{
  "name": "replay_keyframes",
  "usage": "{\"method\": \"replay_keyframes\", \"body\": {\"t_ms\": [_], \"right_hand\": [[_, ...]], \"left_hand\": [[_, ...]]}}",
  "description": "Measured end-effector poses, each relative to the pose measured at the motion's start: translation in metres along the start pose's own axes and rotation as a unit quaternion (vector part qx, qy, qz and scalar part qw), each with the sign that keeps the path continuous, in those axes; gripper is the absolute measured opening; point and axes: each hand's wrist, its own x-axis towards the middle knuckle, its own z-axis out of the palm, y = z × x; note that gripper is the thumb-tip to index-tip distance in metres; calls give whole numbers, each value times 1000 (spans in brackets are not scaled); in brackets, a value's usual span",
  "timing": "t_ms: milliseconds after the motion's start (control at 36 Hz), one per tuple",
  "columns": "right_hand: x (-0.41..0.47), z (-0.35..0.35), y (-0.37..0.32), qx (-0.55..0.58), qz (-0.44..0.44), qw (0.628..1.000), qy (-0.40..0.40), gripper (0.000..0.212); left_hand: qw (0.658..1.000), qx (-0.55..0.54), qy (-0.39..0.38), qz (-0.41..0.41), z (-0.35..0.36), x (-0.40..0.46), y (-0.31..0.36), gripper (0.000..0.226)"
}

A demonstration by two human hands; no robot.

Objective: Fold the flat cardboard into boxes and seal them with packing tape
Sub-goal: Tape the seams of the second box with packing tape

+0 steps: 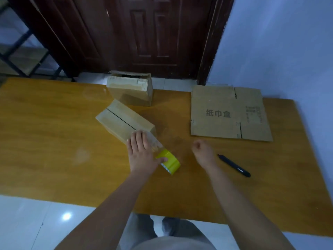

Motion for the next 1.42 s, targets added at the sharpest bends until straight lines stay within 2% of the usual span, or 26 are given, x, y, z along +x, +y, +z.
{"method": "replay_keyframes", "body": {"t_ms": [83, 139, 194, 389, 500, 583, 722, 833, 1000, 1417], "right_hand": [[4, -28, 37, -150, 72, 981, 99, 40], [2, -44, 58, -212, 127, 965, 86, 39], [1, -53, 79, -266, 146, 952, 43, 36], [-6, -57, 110, -342, 52, 938, 21, 28], [-8, -50, 91, -296, -7, 955, 3, 23], [-12, -42, 61, -243, -94, 965, -28, 27], [-21, -30, -3, -202, -269, 941, -32, 32], [-25, -24, -49, -255, -352, 898, -70, 36], [-20, -18, -82, -292, -370, 877, -97, 33], [-14, -4, -93, -324, -346, 875, -102, 29]], "left_hand": [[1000, -9, 15, 2, 4, 1, -1, 131], [1000, -18, 12, -6, 5, 2, -1, 131], [1000, -17, 1, -17, 3, 1, -1, 132], [999, -5, -30, -27, -5, 0, 3, 130], [999, 0, -45, -28, -7, 1, 3, 129], [998, 15, -56, -32, -10, 1, 4, 128], [996, 29, -68, -43, -12, 0, 5, 129], [996, 35, -68, -40, -12, 0, 7, 129], [996, 35, -76, -45, -13, 0, 7, 129], [995, 39, -87, -43, -17, -1, 8, 127]]}}
